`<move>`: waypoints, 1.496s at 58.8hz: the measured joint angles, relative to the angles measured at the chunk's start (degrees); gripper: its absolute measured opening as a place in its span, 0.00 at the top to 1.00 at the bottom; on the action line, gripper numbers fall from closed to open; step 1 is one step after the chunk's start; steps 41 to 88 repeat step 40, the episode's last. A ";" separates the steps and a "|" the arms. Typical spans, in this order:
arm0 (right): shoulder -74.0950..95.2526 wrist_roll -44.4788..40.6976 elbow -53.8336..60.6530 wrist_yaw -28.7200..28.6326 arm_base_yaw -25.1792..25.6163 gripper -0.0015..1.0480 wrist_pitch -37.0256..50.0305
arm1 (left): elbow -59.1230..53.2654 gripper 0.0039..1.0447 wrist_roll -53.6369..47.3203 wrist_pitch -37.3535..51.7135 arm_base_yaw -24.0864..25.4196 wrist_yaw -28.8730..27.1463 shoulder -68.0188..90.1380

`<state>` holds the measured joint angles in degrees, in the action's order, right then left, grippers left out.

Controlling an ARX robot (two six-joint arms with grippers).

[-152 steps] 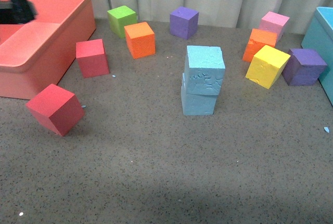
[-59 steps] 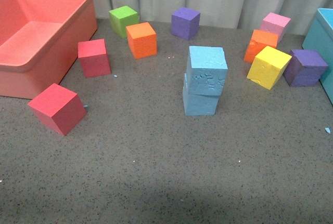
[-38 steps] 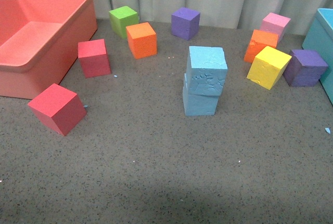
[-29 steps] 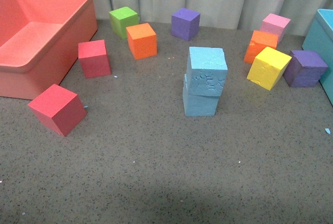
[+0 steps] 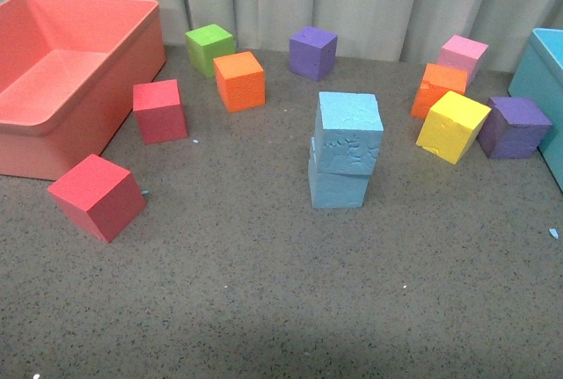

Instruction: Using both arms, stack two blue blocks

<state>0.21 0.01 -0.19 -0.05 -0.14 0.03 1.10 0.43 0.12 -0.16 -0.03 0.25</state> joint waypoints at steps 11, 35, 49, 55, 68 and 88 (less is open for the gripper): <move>0.00 -0.02 0.00 0.00 0.00 0.09 0.00 | 0.00 0.06 -0.15 0.00 0.00 0.02 0.00; 0.00 -0.02 0.00 0.00 0.00 0.09 0.00 | 0.00 0.06 -0.15 0.00 0.00 0.02 0.00; 0.00 -0.02 0.00 0.00 0.00 0.09 0.00 | 0.00 0.06 -0.15 0.00 0.00 0.02 0.00; 0.00 -0.02 0.00 0.00 0.00 0.09 0.00 | 0.00 0.06 -0.15 0.00 0.00 0.02 0.00; 0.00 -0.02 0.00 0.00 0.00 0.09 0.00 | 0.00 0.06 -0.15 0.00 0.00 0.02 0.00; 0.00 -0.02 0.00 0.00 0.00 0.09 0.00 | 0.00 0.06 -0.15 0.00 0.00 0.02 0.00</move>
